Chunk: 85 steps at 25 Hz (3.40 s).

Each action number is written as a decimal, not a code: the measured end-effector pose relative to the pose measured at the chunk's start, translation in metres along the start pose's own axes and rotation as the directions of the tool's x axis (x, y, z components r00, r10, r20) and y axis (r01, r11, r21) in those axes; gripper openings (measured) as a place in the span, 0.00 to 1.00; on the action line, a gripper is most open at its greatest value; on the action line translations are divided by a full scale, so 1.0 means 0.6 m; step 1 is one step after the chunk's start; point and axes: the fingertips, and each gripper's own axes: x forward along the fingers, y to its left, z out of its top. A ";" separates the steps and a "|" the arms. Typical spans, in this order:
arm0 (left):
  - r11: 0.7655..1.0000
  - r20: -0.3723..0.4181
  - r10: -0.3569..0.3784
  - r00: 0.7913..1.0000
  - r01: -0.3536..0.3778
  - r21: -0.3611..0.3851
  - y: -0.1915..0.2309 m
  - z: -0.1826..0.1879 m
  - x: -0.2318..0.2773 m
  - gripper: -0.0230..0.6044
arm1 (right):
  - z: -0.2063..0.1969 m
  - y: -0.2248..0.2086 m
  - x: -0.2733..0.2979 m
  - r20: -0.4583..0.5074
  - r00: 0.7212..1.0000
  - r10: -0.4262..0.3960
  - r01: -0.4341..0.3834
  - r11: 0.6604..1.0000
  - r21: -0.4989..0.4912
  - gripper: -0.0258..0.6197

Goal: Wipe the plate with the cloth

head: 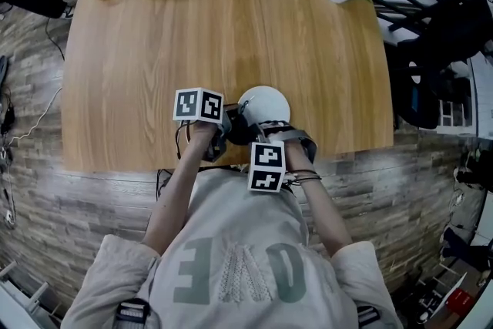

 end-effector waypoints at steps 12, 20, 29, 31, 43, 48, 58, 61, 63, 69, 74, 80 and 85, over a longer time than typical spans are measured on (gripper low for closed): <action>0.997 0.102 -0.080 0.992 0.082 -0.010 -0.025 0.014 -0.017 0.38 | -0.073 -0.044 -0.038 0.022 0.998 -0.063 0.058 0.981 0.186 0.13; 1.000 0.190 -0.022 0.982 0.025 -0.018 0.005 0.050 -0.064 0.47 | -0.095 -0.144 -0.043 0.007 0.979 -0.204 0.190 0.920 0.342 0.13; 0.990 0.159 0.083 0.984 -0.100 0.100 0.030 0.039 -0.094 0.05 | -0.050 -0.200 0.006 -0.022 0.980 -0.199 0.198 0.945 0.260 0.13; 0.990 0.167 0.074 0.983 -0.092 0.102 0.028 0.042 -0.098 0.05 | -0.048 -0.206 0.011 -0.038 0.979 -0.200 0.204 0.950 0.238 0.13; 0.994 0.171 0.079 0.982 -0.090 0.059 0.054 0.044 -0.119 0.05 | 0.003 -0.110 0.017 0.010 0.996 -0.089 0.087 0.991 0.104 0.13; 0.995 0.209 0.082 0.975 -0.094 0.046 0.052 0.060 -0.123 0.05 | 0.004 -0.042 0.005 0.026 1.000 -0.018 0.017 0.999 0.039 0.13; 0.997 0.261 0.051 0.964 -0.066 0.049 0.037 0.080 -0.124 0.05 | -0.014 -0.007 -0.004 0.001 1.000 -0.029 0.029 1.000 -0.007 0.13; 0.994 0.272 0.034 0.962 -0.060 0.088 0.015 0.086 -0.125 0.05 | -0.012 -0.037 -0.019 0.023 0.996 -0.088 0.087 0.994 0.062 0.13; 0.988 0.292 0.037 0.956 -0.080 0.136 -0.001 0.096 -0.134 0.05 | -0.004 -0.065 -0.037 0.047 0.988 -0.146 0.140 0.985 0.102 0.13; 0.928 0.426 -0.078 0.901 -0.091 0.362 -0.138 0.154 -0.207 0.05 | 0.045 -0.169 -0.176 0.281 0.852 -0.441 0.322 0.866 0.383 0.13; 0.746 0.566 -0.252 0.785 -0.215 0.631 -0.335 0.194 -0.322 0.05 | 0.053 -0.224 -0.360 0.367 0.601 -0.710 0.412 0.668 0.619 0.13; 0.472 0.692 -0.437 0.575 -0.508 0.721 -0.525 0.177 -0.420 0.05 | 0.003 -0.231 -0.576 0.342 0.179 -0.923 0.307 0.382 0.872 0.13; 0.391 0.678 -0.500 0.539 -0.558 0.732 -0.579 0.144 -0.393 0.05 | -0.083 -0.194 -0.627 0.169 0.057 -0.984 0.253 0.178 0.951 0.13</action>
